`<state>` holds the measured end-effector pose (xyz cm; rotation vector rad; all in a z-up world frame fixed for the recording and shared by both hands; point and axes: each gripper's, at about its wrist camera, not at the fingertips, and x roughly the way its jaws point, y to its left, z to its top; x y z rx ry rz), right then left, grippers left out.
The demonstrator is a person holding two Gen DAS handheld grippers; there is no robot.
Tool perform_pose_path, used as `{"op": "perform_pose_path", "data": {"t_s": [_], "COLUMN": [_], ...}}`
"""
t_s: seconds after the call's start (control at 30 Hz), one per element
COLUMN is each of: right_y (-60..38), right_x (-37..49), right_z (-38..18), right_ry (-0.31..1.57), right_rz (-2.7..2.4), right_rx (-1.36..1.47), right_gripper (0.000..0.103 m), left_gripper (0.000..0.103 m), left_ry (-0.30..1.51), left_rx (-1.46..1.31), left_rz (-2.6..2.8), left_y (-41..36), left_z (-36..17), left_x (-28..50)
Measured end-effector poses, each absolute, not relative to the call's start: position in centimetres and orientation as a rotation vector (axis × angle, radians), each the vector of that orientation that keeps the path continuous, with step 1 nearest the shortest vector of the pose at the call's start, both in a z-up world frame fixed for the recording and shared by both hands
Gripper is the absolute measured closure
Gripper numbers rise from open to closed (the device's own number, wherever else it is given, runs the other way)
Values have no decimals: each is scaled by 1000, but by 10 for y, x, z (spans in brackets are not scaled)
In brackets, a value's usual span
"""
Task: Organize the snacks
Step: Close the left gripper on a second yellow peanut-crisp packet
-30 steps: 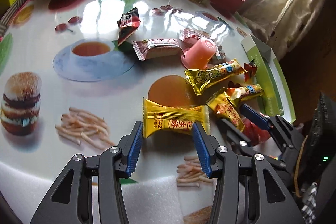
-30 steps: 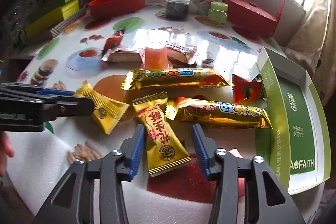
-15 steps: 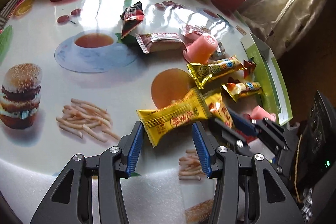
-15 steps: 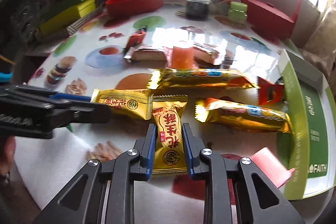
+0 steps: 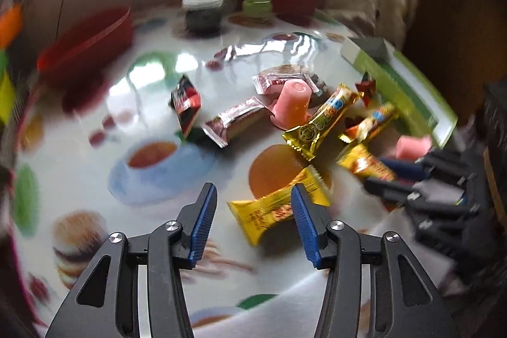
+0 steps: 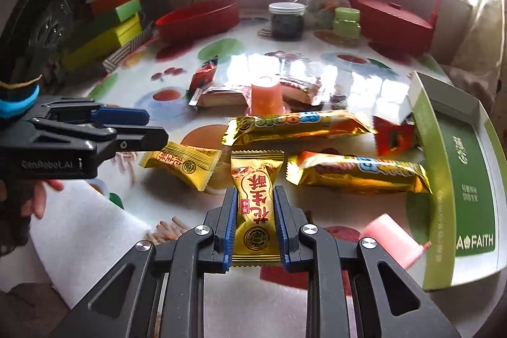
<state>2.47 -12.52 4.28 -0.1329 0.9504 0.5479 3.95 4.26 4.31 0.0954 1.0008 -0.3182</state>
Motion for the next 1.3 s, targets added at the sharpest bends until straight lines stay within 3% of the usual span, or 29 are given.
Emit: {"op": "perform_pose_path", "data": {"t_s": [0.27,0.83,0.97,1.3], "right_y": [-142,-145,-145,-150], "right_x": [18,18,18,15], "right_z": [47,48,49,55], "right_ry": [966,967,966,945], "right_rz": [516,500,498,481], "right_rx": [-74,-74,-72,-58], "right_gripper": [82,82,82,82], "left_gripper": [52,52,76,80], "left_ry": [1006,1056,1051,1039], "left_rx": [319,279,266,193], "left_rz": [-469,-453,-435,-420], "left_y": [18,13,14,16], "left_z": [30,15,16,26], "left_x": [45,48,47,47]}}
